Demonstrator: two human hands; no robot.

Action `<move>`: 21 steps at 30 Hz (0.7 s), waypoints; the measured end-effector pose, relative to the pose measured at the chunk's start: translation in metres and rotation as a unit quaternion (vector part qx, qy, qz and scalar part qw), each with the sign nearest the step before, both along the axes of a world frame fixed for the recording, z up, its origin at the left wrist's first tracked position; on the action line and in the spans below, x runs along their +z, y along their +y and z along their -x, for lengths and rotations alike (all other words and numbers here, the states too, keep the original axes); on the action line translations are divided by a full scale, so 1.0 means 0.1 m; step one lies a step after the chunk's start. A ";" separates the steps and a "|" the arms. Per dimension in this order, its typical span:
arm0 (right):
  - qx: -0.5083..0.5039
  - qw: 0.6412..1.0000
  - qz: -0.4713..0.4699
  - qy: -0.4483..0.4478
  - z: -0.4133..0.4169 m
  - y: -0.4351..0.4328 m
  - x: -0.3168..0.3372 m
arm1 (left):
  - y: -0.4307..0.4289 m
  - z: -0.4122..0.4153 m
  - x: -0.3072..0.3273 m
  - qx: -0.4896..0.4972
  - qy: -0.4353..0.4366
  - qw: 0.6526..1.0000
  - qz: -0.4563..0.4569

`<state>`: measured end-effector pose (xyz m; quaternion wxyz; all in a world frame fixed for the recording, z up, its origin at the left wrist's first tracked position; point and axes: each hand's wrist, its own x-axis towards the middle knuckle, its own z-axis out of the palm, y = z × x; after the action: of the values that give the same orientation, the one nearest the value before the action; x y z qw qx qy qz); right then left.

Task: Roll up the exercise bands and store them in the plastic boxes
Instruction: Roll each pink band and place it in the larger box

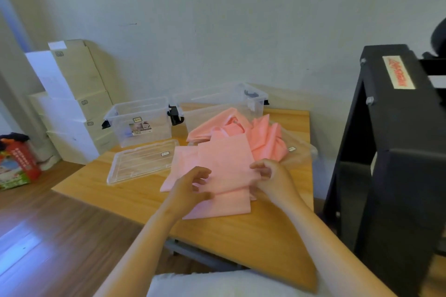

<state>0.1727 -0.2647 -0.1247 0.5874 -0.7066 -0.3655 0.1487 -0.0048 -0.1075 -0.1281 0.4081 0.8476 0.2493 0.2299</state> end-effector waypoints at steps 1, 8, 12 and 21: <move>-0.004 1.000 0.006 -0.004 0.02 -0.01 -0.02 | 0.00 -0.01 -0.01 0.019 0.003 1.000 0.000; 0.020 0.994 0.057 -0.087 0.01 -0.01 -0.11 | 0.06 0.03 0.04 0.007 0.046 0.999 0.001; 0.063 0.997 0.034 -0.036 -0.08 0.06 0.06 | 0.13 0.04 0.21 -0.006 -0.027 0.999 0.027; 0.127 0.982 -0.078 0.114 -0.35 0.46 0.40 | 0.36 -0.28 0.28 0.038 -0.195 0.963 0.184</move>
<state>0.2080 -0.2187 -0.0844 0.6545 -0.5851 -0.3934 0.2729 0.0235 -0.0715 -0.1001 0.5886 0.6867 0.2348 0.3562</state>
